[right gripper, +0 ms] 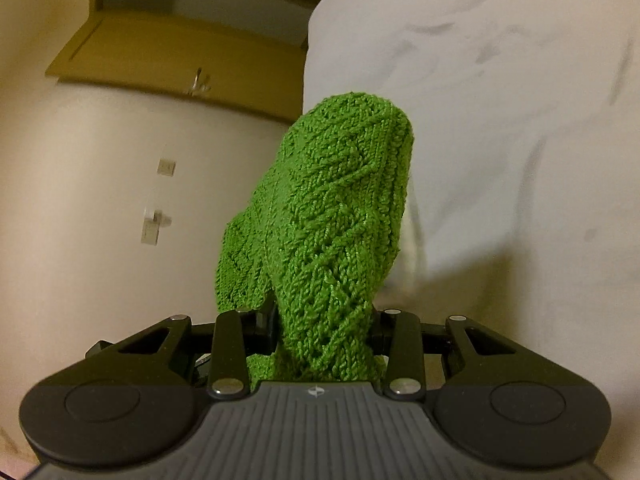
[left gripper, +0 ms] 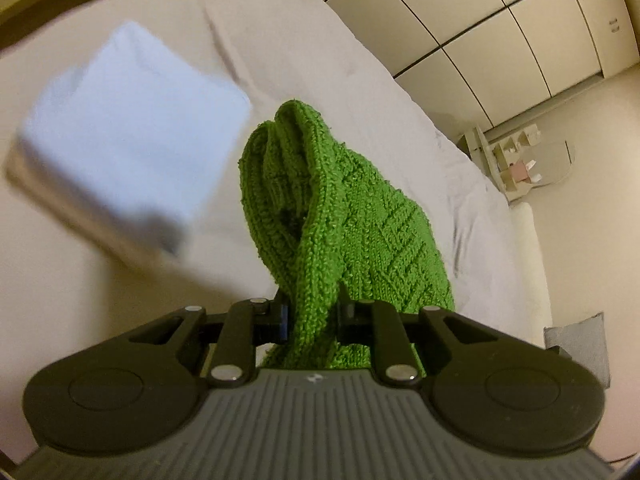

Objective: Fold clothes
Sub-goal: 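Lift the folded vest with both grippers and carry it toward the towel stack, then lower the vest onto the light-blue towel stack with both grippers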

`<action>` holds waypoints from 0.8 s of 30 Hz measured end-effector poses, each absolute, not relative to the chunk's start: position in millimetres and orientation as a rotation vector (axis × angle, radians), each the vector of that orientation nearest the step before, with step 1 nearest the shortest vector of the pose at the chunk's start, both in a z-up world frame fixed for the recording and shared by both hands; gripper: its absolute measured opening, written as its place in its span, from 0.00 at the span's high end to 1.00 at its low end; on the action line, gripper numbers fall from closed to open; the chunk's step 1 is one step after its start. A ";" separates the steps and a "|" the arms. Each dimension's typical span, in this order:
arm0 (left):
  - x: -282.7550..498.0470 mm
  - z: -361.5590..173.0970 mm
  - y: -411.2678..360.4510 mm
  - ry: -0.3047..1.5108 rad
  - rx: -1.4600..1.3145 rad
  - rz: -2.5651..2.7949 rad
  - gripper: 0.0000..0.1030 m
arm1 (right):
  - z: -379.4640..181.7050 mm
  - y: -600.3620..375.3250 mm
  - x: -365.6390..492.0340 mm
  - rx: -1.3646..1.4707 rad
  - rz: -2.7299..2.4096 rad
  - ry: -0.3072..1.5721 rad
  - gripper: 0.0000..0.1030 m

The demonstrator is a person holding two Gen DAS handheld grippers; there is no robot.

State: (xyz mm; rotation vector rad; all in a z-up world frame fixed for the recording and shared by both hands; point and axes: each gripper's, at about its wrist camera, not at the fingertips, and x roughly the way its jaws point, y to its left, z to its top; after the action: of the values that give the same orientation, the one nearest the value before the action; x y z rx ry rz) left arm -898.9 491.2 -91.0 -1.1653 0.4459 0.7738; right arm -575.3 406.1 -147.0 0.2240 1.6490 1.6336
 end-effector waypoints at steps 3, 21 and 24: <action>-928.2 -93.1 551.5 0.483 -1.134 0.746 0.85 | -148.8 448.9 -624.6 0.271 1.605 1.622 0.65; -969.2 -212.1 743.4 0.508 -1.179 0.698 0.84 | -232.2 617.9 -712.0 0.040 1.520 1.452 0.63; -972.2 -239.7 747.3 0.506 -1.213 0.702 0.77 | -247.3 632.1 -723.7 -0.075 1.474 1.412 0.59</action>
State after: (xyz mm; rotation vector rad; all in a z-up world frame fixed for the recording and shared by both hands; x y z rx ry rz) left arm -972.2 747.3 -239.7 -1.2132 0.5058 0.7021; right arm -723.7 632.1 -247.3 -0.0750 1.4117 1.4739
